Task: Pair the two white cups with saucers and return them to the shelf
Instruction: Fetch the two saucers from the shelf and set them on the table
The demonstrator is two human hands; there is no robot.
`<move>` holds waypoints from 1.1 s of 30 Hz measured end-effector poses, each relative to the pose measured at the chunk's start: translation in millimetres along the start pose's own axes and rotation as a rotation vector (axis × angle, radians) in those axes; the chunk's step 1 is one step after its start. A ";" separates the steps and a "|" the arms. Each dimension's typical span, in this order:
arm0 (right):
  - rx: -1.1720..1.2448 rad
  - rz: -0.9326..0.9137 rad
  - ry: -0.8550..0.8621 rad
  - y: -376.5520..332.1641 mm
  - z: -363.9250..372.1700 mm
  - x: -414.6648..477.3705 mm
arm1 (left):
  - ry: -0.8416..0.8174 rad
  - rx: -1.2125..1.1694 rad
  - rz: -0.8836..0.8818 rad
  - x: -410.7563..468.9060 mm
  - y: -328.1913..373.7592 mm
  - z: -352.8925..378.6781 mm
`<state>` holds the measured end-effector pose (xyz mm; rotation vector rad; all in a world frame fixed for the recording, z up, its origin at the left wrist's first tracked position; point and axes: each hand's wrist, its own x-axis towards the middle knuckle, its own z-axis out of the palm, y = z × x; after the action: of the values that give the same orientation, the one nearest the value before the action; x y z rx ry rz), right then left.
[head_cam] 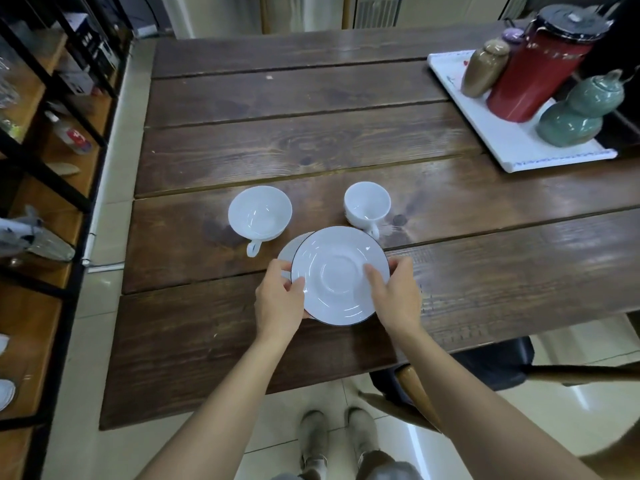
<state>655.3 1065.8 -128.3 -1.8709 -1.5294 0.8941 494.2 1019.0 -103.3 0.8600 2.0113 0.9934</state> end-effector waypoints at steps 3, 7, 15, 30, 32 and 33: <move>-0.008 -0.004 0.046 10.8 -22.3 6.8 | -0.016 -0.045 0.050 -8.9 14.9 18.6; 0.013 0.001 0.101 27.2 -54.2 22.9 | -0.033 -0.078 0.125 -16.6 34.3 54.3; -0.273 0.002 0.075 68.9 -99.6 67.8 | -0.117 -0.024 0.132 -19.3 46.7 127.0; -0.494 -0.094 -0.050 94.5 -101.2 109.8 | -0.262 0.234 0.082 -17.2 47.3 158.5; -0.512 -0.106 -0.060 92.9 -104.6 111.1 | -0.254 0.245 0.091 -18.1 52.2 157.5; -0.530 -0.123 -0.056 91.4 -107.1 111.8 | -0.240 0.258 0.093 -18.0 55.4 155.2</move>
<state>809.1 1156.8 -148.3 -2.0831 -2.0391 0.5171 644.4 1087.2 -119.6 1.1621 1.9300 0.6508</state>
